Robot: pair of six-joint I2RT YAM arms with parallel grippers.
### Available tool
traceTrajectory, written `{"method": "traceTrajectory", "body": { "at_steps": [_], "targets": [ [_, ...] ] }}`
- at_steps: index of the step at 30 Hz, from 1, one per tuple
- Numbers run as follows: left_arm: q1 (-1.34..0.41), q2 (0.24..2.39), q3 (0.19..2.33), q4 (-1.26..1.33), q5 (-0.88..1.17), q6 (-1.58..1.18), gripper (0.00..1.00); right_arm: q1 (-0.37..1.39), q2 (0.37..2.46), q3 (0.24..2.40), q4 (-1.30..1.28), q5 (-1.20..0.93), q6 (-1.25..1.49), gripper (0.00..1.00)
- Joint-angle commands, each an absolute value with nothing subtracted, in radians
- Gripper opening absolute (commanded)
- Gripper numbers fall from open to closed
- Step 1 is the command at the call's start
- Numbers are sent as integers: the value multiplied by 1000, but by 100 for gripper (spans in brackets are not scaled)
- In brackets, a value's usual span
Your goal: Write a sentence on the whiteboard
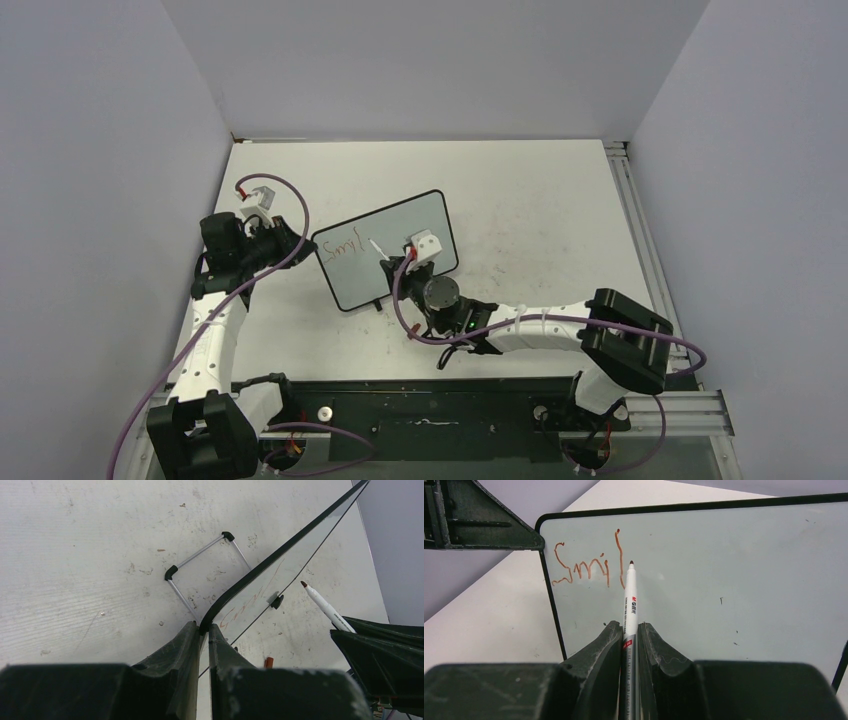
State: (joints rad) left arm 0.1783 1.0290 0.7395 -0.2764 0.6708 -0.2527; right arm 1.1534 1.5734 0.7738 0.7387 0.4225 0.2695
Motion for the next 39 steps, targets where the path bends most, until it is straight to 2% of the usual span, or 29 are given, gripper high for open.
{"method": "traceTrajectory", "body": {
  "at_steps": [1, 29, 39],
  "targets": [
    [178, 1025, 759, -275, 689, -251, 8, 1151, 1566, 820, 769, 414, 247, 5],
    [179, 1031, 762, -275, 688, -252, 8, 1120, 1649, 836, 783, 380, 275, 5],
    [179, 1031, 762, -275, 688, -251, 8, 1120, 1628, 814, 778, 437, 282, 5]
  ]
}}
